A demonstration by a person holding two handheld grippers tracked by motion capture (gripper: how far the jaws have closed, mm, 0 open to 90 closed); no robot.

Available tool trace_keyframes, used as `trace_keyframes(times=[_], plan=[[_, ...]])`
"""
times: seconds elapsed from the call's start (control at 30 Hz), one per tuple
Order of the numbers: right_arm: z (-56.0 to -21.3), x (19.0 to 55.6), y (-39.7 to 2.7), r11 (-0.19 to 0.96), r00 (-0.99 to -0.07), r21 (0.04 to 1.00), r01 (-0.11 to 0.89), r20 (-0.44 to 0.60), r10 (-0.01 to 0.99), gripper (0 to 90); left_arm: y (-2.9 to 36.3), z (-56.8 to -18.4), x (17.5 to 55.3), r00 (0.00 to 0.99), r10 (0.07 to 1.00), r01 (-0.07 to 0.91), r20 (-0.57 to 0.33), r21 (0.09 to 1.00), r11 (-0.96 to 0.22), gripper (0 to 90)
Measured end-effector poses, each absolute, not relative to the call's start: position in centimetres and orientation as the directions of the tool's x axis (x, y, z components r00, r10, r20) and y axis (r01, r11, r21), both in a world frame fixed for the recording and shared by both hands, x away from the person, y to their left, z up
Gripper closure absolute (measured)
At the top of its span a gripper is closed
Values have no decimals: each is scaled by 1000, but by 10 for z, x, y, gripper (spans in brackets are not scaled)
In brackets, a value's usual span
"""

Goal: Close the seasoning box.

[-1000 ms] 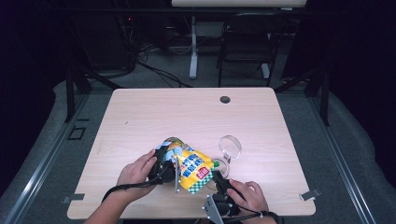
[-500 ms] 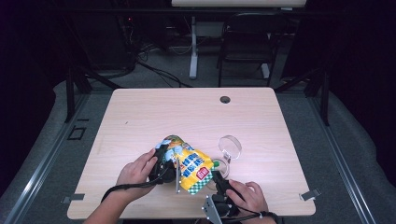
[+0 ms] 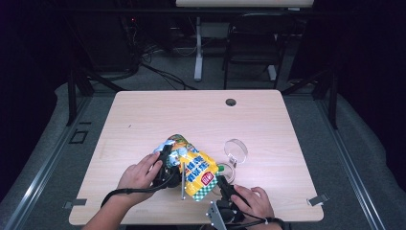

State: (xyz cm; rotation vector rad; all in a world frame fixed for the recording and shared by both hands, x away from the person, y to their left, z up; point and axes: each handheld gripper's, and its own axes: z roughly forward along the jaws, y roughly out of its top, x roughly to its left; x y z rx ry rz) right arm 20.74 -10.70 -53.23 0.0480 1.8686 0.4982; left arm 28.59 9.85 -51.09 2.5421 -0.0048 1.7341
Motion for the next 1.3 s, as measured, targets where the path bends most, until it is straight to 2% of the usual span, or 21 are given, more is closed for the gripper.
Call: trace_keyframes(times=[1.3], plan=[[-536,210,-107,894,-353,399,-204,-882,312,900,89,-498,284,306,-66,-37,950,-58,-998,571]])
